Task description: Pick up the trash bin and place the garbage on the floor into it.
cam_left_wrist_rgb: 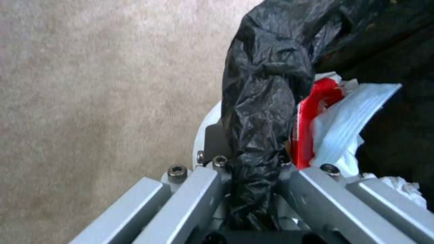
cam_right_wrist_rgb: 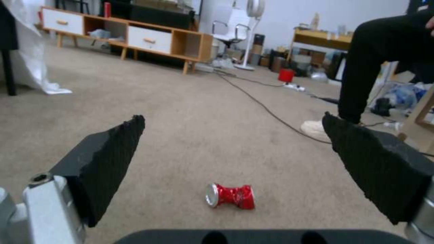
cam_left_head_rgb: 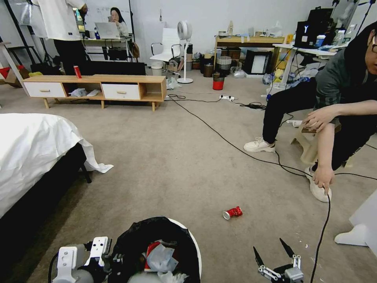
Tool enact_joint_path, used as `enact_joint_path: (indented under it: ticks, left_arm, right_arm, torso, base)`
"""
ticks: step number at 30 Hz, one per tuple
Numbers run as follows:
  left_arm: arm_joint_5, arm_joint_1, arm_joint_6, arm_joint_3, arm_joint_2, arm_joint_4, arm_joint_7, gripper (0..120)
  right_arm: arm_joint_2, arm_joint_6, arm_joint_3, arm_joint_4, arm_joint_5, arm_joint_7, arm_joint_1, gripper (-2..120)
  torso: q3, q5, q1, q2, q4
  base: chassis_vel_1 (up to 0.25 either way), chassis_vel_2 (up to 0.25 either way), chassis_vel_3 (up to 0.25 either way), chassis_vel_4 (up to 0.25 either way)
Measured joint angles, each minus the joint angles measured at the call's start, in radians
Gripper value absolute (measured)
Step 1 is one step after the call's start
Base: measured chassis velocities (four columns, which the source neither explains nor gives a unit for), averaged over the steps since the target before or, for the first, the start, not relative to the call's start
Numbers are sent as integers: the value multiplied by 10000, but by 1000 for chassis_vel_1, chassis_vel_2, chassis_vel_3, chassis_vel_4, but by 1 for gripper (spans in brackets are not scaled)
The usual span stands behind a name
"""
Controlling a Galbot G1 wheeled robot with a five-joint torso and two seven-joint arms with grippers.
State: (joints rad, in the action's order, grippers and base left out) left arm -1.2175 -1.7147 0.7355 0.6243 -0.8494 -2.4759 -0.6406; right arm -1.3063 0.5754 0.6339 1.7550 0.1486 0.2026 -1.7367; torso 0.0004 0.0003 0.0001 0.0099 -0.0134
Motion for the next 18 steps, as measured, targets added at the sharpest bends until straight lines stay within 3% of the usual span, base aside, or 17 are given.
enact_joint_path:
  ticks: [7, 9, 10, 12, 13, 16, 18]
  left_arm:
    - [0, 94, -2, 281, 15, 184, 1, 1]
    - [-93, 8, -1, 748, 85, 325, 3, 1]
    - [-93, 8, -1, 748, 85, 325, 3, 1]
    - [-196, -16, -2, 1317, 64, 532, -8, 1]
    - [-196, -16, -2, 1317, 64, 532, -8, 1]
    - [-368, -95, -2, 1966, -39, 758, -4, 1]
    - [-396, -116, -2, 2052, -50, 784, -2, 1]
  right_arm:
    - [360, -187, -193, 195, 101, -246, 48, 100]
    - [663, -525, -200, 274, 507, 166, 106, 100]
    - [663, -525, -200, 274, 507, 166, 106, 100]
    - [1103, -873, -195, 257, 682, 475, 288, 100]
    - [1103, -873, -195, 257, 682, 475, 288, 100]
    - [1903, -1176, -200, 164, 1072, 1112, 645, 100]
    - [1989, -1222, -234, 164, 1269, 1174, 698, 100]
  torso:
    - [0, -3, 0, -1, -2]
    - [0, 0, 0, 0, 2]
    - [0, 0, 0, 0, 2]
    - [0, -3, 0, 0, -1]
    - [0, -3, 0, 0, -1]
    - [0, -5, 0, 0, 5]
    - [0, -6, 0, -1, 4]
  base:
    - [0, 0, 0, 0]
    - [0, 0, 0, 0]
    - [0, 0, 0, 0]
    - [0, 0, 0, 0]
    - [0, 0, 0, 0]
    - [0, 0, 0, 0]
    - [0, 0, 0, 0]
